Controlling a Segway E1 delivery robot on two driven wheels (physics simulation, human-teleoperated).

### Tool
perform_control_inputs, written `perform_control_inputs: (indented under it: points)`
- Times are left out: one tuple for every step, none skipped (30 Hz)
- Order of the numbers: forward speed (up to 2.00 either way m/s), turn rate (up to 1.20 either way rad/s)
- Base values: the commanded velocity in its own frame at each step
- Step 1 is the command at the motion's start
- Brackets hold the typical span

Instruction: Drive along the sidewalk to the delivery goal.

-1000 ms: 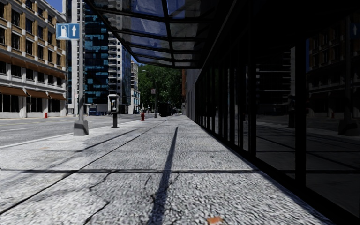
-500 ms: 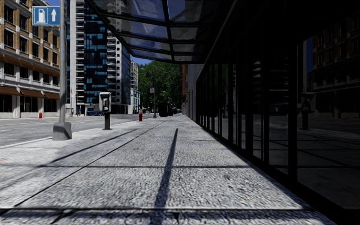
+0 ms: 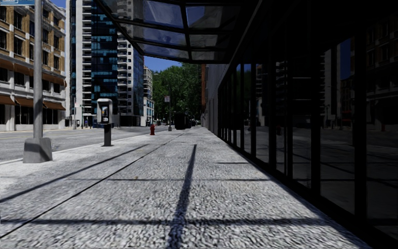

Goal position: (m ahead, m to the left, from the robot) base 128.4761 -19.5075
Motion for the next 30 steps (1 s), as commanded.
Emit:
perform_control_inputs:
  points:
    - [2.00, 0.00]
    - [2.00, 0.00]
    - [2.00, 0.00]
    - [2.00, 0.00]
    - [2.00, 0.00]
    - [2.00, 0.00]
    - [2.00, 0.00]
    - [2.00, 0.00]
    - [2.00, 0.00]
    - [2.00, 0.00]
    - [2.00, 0.00]
    - [2.00, 0.00]
    - [2.00, 0.00]
    - [2.00, 0.00]
    - [2.00, 0.00]
    - [2.00, 0.00]
    - [2.00, 0.00]
    - [2.00, 0.00]
    - [2.00, 0.00]
    - [2.00, 0.00]
    - [2.00, 0.00]
    - [2.00, 0.00]
    - [2.00, 0.00]
    - [2.00, 0.00]
    - [2.00, 0.00]
    - [2.00, 0.00]
    - [2.00, 0.00]
    - [2.00, 0.00]
    - [2.00, 0.00]
    - [2.00, 0.00]
